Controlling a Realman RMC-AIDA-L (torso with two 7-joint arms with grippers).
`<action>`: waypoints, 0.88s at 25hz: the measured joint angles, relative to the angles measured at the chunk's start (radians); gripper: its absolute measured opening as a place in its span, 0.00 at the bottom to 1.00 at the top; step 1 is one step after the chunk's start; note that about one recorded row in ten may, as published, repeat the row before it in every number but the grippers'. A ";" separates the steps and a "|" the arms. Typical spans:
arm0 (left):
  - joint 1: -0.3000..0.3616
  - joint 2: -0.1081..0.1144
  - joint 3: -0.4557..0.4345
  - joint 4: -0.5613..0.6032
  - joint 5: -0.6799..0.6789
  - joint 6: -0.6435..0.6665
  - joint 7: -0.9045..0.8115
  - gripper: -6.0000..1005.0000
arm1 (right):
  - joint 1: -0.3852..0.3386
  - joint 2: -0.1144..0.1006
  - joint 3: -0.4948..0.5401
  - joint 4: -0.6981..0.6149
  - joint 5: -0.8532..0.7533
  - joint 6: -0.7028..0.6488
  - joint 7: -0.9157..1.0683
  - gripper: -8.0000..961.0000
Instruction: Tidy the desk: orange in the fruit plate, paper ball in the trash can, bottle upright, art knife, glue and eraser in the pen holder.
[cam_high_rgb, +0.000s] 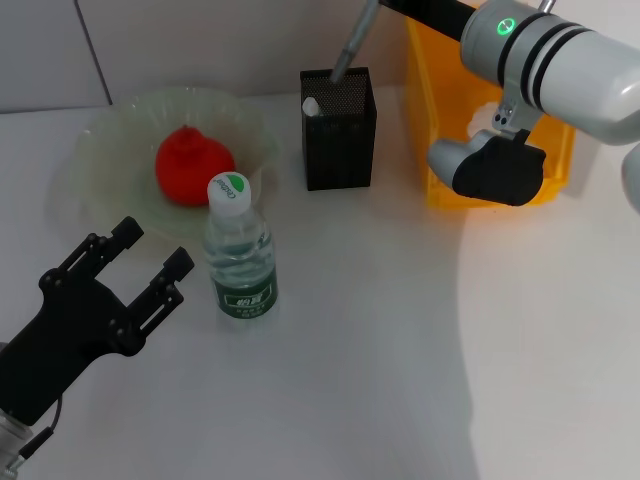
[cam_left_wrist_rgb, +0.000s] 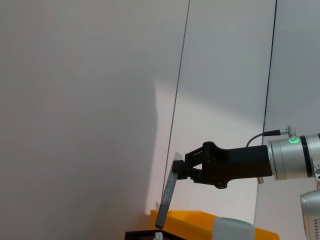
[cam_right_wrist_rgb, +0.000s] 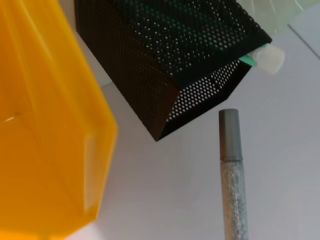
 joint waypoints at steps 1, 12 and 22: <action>-0.002 0.000 0.000 -0.003 0.000 0.000 0.000 0.69 | -0.003 0.000 -0.005 0.015 0.002 0.028 -0.017 0.16; -0.016 0.000 0.000 -0.014 0.000 0.001 0.000 0.69 | -0.015 0.006 -0.018 0.044 0.038 0.113 -0.098 0.17; -0.016 0.000 0.000 -0.022 0.000 0.002 -0.003 0.65 | -0.020 0.009 -0.048 0.056 0.153 0.157 -0.207 0.17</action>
